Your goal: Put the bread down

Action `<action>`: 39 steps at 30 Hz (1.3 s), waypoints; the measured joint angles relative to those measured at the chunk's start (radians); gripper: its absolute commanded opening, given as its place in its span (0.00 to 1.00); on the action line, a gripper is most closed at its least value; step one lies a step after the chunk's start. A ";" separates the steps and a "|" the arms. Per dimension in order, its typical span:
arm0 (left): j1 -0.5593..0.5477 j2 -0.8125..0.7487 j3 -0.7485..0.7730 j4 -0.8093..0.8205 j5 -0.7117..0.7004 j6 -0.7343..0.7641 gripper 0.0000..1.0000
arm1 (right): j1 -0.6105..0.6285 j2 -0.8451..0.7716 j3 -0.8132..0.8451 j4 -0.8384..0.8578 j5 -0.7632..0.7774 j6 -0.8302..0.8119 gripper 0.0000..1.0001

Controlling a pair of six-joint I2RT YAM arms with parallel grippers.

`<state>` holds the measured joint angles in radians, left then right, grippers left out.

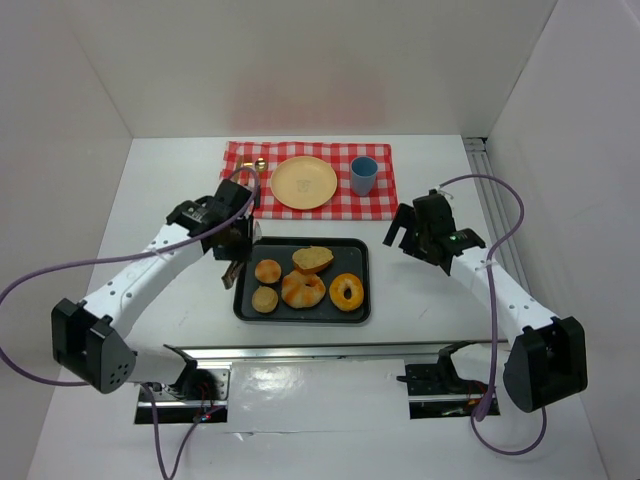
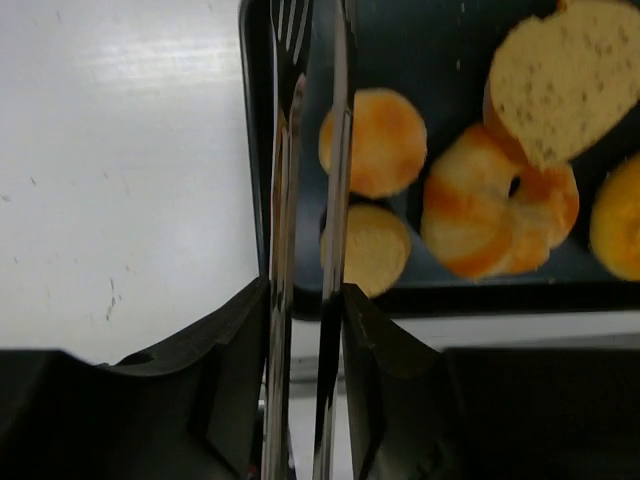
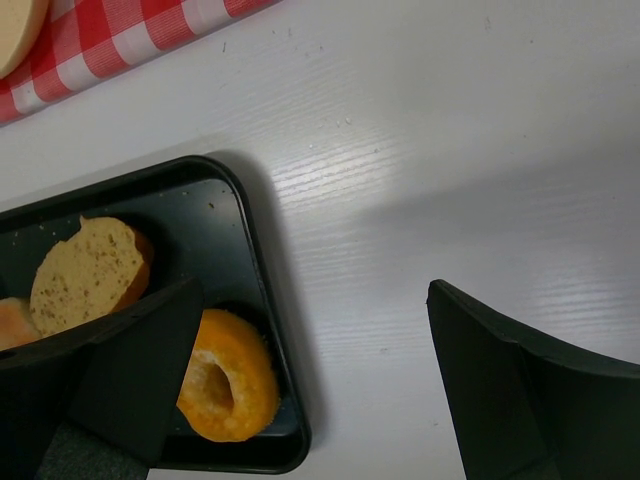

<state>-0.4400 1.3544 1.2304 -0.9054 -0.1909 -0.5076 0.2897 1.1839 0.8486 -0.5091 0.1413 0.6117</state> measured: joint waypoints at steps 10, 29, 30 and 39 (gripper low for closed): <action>-0.157 -0.061 -0.004 -0.154 -0.013 -0.115 0.65 | -0.008 0.000 0.011 0.002 -0.013 0.000 1.00; -0.207 0.050 -0.009 -0.149 -0.014 -0.155 0.70 | -0.008 0.000 0.011 0.001 -0.023 -0.003 1.00; -0.208 0.055 -0.010 -0.148 -0.013 -0.155 0.65 | -0.008 0.000 0.011 0.001 -0.023 -0.003 1.00; -0.211 0.085 0.051 -0.196 0.008 -0.152 0.42 | -0.008 0.000 0.011 0.001 -0.022 -0.003 1.00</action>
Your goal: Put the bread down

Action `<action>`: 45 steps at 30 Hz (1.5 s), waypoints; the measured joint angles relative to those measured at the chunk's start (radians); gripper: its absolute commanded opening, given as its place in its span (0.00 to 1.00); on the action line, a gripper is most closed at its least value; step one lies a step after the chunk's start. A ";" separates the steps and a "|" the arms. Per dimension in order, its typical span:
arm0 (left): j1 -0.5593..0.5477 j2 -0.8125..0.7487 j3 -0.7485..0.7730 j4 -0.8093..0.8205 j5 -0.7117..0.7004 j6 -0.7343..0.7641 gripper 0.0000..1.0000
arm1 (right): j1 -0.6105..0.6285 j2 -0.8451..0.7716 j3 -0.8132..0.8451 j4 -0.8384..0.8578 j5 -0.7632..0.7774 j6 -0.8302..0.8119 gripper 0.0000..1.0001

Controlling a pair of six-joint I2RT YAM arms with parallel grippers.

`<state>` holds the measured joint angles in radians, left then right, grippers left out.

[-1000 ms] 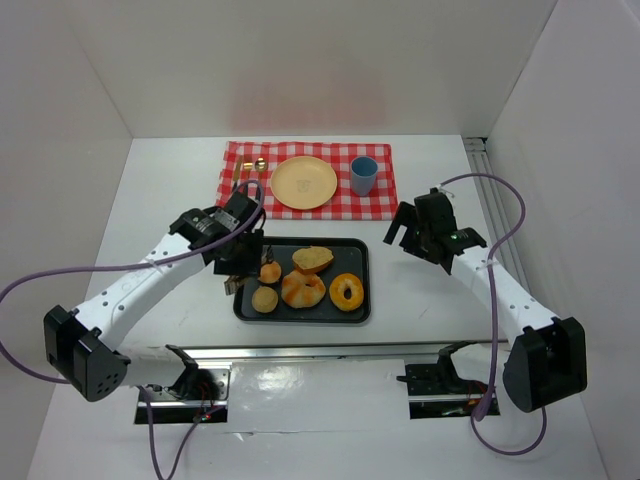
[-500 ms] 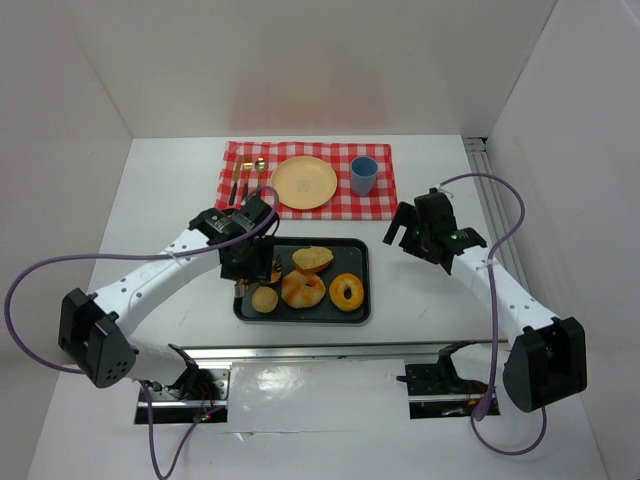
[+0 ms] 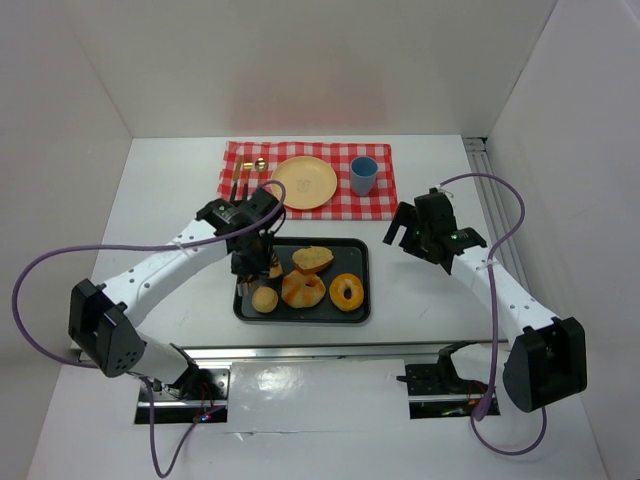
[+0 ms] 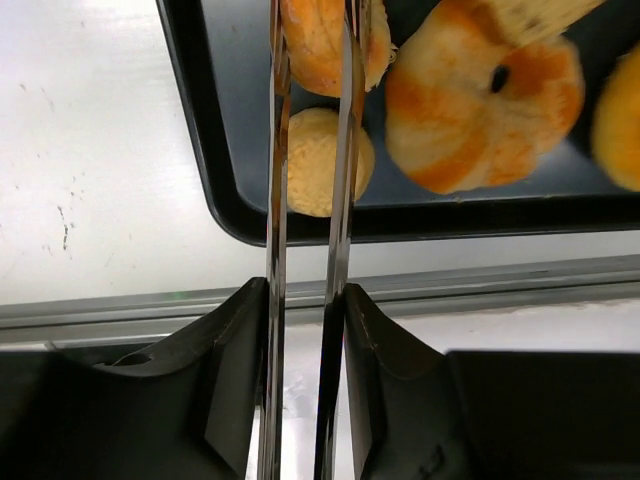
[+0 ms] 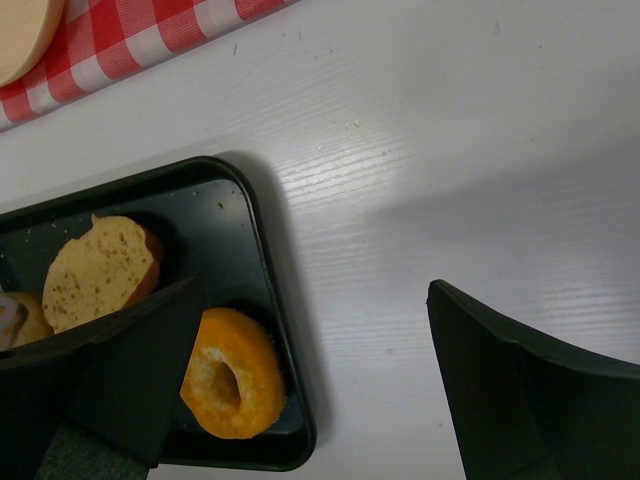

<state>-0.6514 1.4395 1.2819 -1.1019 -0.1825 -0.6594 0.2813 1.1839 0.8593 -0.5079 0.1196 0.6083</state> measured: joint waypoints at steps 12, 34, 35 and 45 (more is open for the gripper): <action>0.087 0.224 0.529 0.043 -0.065 0.038 0.42 | 0.000 -0.025 -0.001 0.007 0.004 0.000 1.00; 0.207 0.798 0.927 0.244 -0.106 0.134 0.70 | -0.010 -0.080 -0.001 -0.012 0.053 0.022 1.00; 0.206 0.784 0.916 0.250 -0.103 0.134 0.70 | -0.010 -0.080 -0.001 -0.012 0.053 0.023 1.00; 0.171 0.468 0.743 0.265 -0.100 0.129 0.69 | -0.010 -0.093 -0.001 -0.013 0.047 0.029 1.00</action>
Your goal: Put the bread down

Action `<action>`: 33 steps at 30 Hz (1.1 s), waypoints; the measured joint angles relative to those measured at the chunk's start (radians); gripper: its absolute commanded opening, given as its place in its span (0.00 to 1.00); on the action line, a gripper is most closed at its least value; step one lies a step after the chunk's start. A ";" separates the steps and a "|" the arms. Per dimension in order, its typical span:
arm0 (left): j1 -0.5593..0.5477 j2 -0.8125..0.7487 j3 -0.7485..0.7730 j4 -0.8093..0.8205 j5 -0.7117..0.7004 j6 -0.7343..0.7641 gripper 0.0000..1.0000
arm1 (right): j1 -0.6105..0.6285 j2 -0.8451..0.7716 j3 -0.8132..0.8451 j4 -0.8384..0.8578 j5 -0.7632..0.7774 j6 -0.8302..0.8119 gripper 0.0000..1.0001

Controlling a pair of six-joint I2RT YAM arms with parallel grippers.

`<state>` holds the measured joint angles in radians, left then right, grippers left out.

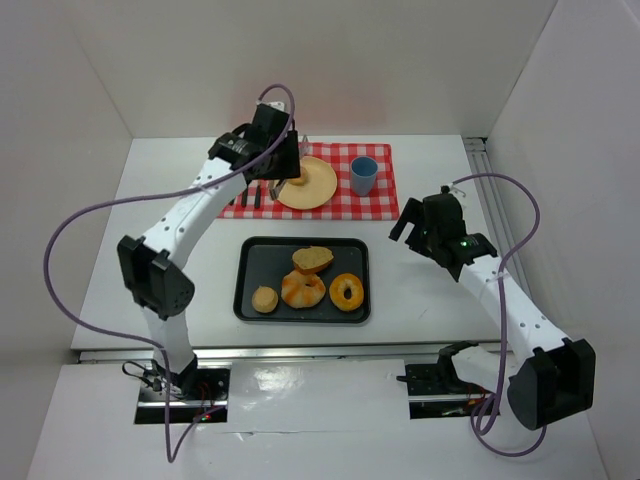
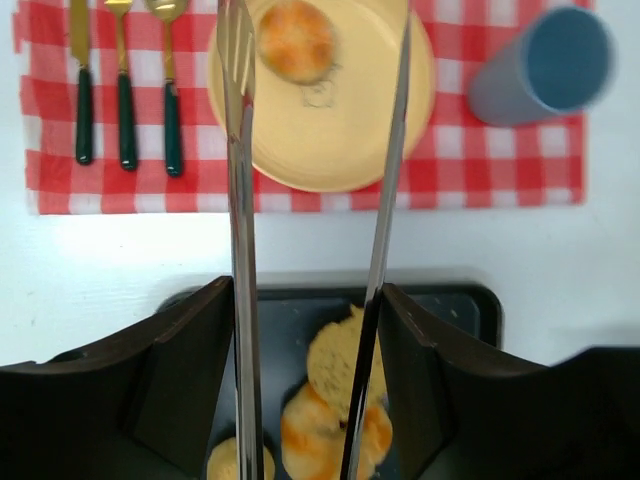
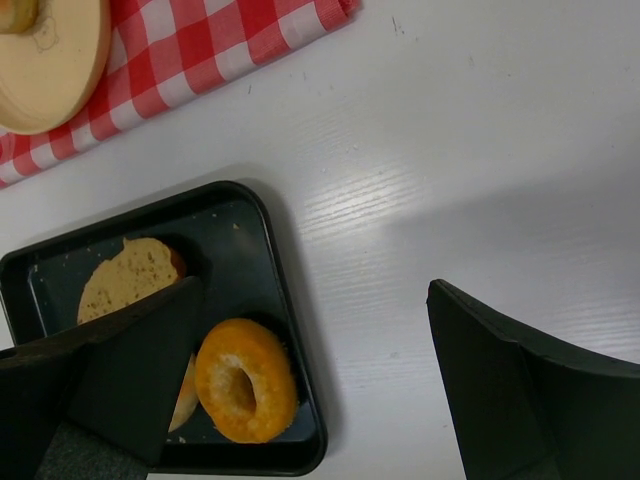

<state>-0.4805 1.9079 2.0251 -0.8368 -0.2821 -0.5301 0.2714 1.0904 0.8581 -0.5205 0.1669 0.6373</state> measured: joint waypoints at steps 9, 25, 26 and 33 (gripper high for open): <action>-0.286 -0.289 -0.399 -0.005 0.084 0.010 0.67 | 0.000 -0.021 0.000 -0.016 0.023 0.000 1.00; -0.490 -0.361 -0.549 -0.130 0.195 -0.058 0.67 | -0.001 -0.059 0.000 -0.048 0.073 -0.007 1.00; -0.490 -0.361 -0.556 -0.132 0.194 -0.061 0.67 | -0.001 -0.058 0.000 -0.050 0.072 -0.007 1.00; -0.492 -0.354 -0.583 -0.139 0.191 -0.081 0.64 | -0.001 -0.056 0.000 -0.050 0.071 -0.007 1.00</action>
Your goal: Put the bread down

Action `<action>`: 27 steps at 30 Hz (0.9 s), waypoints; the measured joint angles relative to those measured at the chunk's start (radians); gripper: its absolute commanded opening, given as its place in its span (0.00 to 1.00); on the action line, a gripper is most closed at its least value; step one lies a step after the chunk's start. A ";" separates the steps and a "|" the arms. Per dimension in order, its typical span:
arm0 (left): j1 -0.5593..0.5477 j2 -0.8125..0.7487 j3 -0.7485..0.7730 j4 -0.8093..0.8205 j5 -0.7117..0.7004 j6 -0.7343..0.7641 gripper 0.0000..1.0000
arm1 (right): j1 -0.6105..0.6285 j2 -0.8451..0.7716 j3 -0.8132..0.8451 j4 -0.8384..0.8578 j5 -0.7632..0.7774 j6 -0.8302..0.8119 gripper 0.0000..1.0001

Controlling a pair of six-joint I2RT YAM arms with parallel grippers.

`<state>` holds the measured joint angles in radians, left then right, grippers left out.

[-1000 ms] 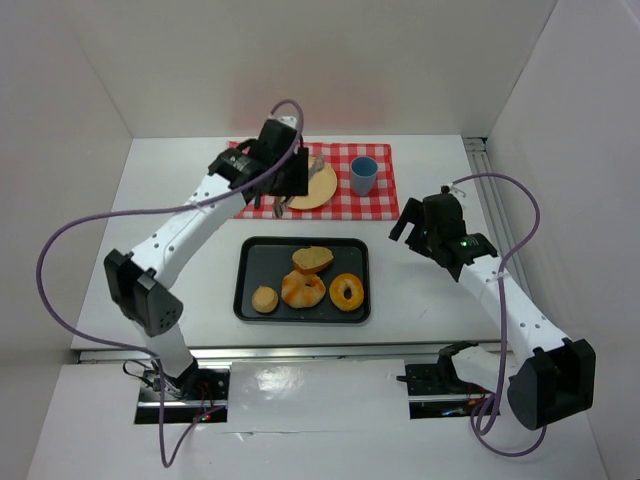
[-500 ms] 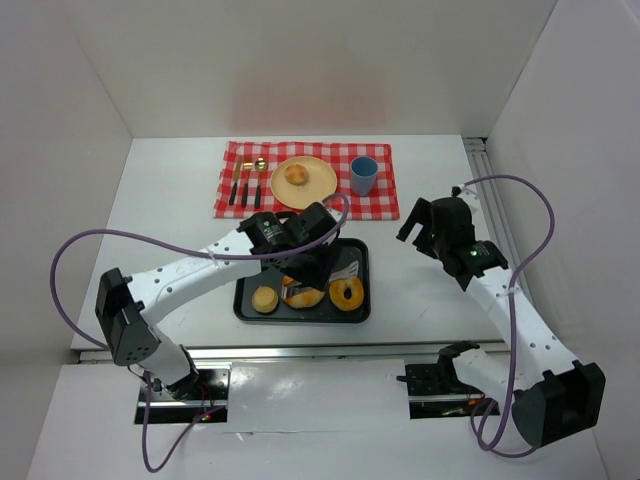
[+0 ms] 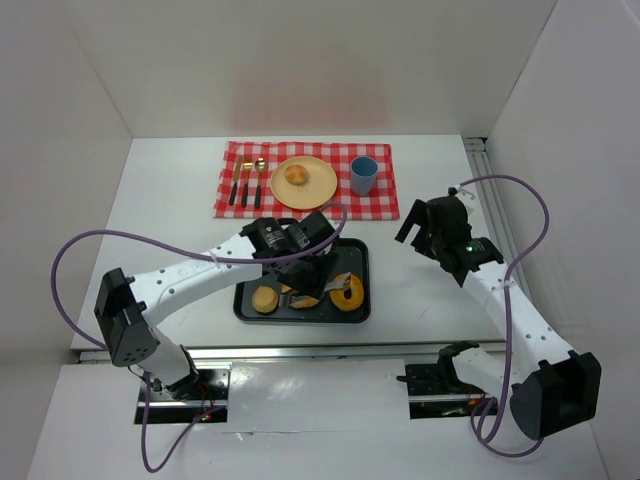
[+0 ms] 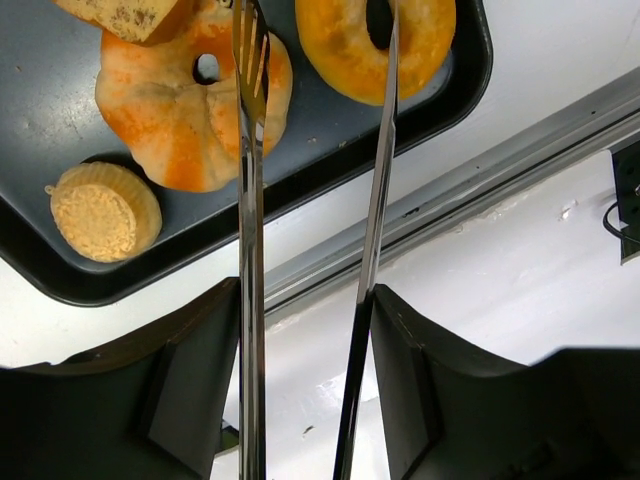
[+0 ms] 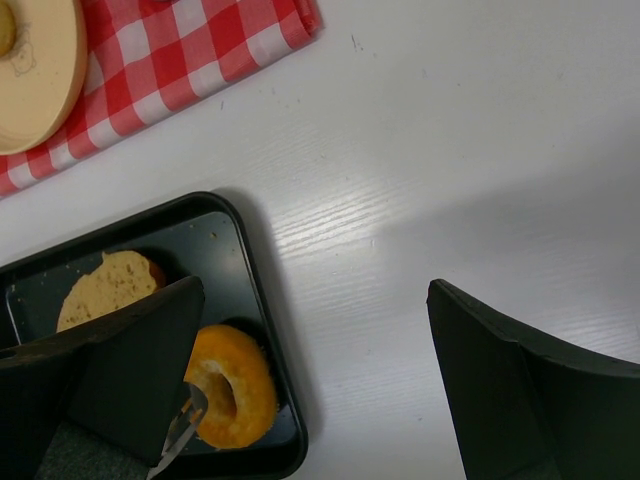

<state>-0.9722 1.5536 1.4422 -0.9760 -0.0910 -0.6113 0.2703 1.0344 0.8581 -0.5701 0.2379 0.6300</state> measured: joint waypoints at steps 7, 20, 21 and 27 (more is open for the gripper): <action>-0.027 0.019 -0.002 0.011 0.004 0.000 0.60 | 0.000 0.002 0.000 0.000 -0.005 0.000 1.00; -0.067 0.103 0.002 -0.007 -0.047 -0.022 0.55 | 0.000 0.008 0.000 0.000 -0.010 0.000 1.00; -0.067 0.104 0.005 -0.011 -0.054 -0.022 0.53 | 0.000 0.009 0.000 0.000 -0.010 0.000 1.00; -0.067 0.110 0.052 -0.056 -0.089 -0.022 0.35 | 0.000 0.009 0.000 0.000 -0.011 0.000 1.00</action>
<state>-1.0389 1.6638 1.4944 -1.0317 -0.1802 -0.6334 0.2703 1.0435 0.8577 -0.5701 0.2268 0.6300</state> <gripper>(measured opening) 0.456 0.999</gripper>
